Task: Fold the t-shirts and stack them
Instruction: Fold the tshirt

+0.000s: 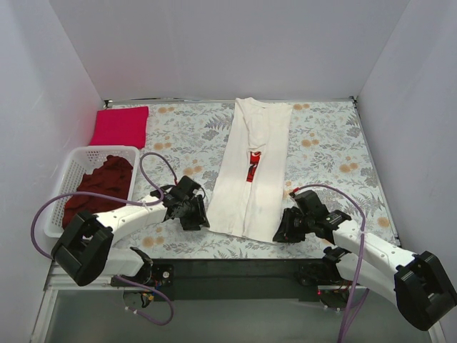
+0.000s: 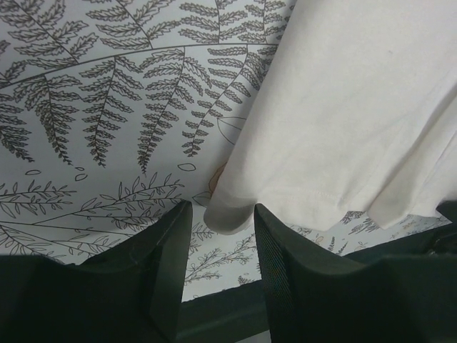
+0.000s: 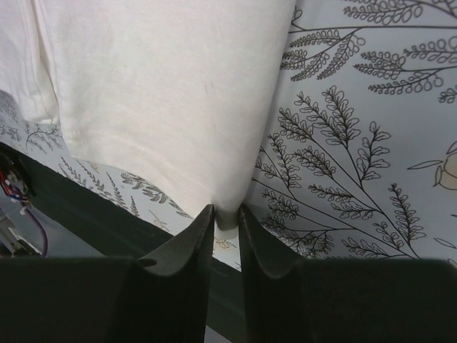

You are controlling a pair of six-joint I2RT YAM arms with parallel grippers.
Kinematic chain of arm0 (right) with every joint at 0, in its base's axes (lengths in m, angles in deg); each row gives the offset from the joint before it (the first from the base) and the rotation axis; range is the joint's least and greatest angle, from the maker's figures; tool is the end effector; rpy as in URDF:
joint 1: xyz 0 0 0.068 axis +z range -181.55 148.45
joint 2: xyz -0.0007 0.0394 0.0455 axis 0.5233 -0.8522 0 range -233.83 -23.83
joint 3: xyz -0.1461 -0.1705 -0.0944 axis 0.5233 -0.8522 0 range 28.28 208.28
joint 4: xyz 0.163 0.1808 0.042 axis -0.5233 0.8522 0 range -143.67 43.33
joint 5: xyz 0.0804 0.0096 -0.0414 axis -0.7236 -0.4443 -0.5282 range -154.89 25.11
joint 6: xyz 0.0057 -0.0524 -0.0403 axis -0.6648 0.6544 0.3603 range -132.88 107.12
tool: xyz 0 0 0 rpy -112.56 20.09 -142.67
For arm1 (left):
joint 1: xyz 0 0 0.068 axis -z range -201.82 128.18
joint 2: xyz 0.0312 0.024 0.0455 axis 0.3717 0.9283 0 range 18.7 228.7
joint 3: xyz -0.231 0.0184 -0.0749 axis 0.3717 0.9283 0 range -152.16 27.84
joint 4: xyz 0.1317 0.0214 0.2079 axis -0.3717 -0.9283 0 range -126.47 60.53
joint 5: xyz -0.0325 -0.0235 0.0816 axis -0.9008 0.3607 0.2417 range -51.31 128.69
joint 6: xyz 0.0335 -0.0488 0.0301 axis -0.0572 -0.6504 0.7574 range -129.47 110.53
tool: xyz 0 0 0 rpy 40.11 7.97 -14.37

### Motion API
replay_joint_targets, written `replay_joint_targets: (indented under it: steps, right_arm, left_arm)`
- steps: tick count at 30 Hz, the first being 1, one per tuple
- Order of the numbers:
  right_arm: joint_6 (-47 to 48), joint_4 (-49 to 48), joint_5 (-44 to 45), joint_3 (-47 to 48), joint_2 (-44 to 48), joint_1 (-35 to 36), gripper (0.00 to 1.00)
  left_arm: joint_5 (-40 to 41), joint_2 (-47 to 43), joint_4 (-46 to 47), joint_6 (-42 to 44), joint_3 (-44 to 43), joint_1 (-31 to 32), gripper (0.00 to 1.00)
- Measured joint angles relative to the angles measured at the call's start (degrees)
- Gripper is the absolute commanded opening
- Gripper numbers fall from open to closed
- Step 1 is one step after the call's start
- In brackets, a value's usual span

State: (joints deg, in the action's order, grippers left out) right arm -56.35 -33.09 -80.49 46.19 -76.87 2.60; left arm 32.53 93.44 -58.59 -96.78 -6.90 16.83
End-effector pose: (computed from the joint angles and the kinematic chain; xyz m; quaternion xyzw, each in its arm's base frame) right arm 0.1345 0.1083 0.1142 0.0370 0.9468 0.2841 0.1463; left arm 0.1668 -0.1405 0.1193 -0.3957 0.8988 -0.1852 0.0351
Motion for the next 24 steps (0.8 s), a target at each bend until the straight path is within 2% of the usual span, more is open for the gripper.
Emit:
replay_joint_targets:
  steps: [3,5,8,10,11,17,24]
  right_arm:
    - [0.07,0.00,0.02,-0.04,-0.15,0.00,0.18]
    - [0.02,0.00,0.02,-0.13,-0.42,0.00,0.14]
    - [0.17,0.07,0.09,-0.15,-0.55,0.00,0.02]
    - [0.35,0.07,0.02,-0.13,-0.70,0.00,0.01]
    - [0.50,0.09,-0.04,-0.11,-0.76,0.00,0.01]
    - [5.44,5.99,-2.29,2.12,-2.03,0.13,0.01]
    - [9.70,19.76,-8.22,3.34,5.07,1.14,0.01]
  left_arm:
    - [-0.55,0.52,0.74,-0.15,-0.02,0.37,0.38]
    - [-0.96,1.01,1.36,-0.31,-0.11,0.72,0.31]
    - [-1.62,2.34,2.12,-0.79,-0.46,1.46,0.14]
    - [-2.10,3.23,2.58,-0.96,-0.57,2.12,0.02]
    - [-2.25,3.48,2.80,-1.14,-0.59,2.47,0.00]
    - [-2.86,1.44,1.55,-3.52,0.70,6.29,0.00]
    - [-4.50,-10.91,-7.50,-10.80,5.33,15.67,0.00]
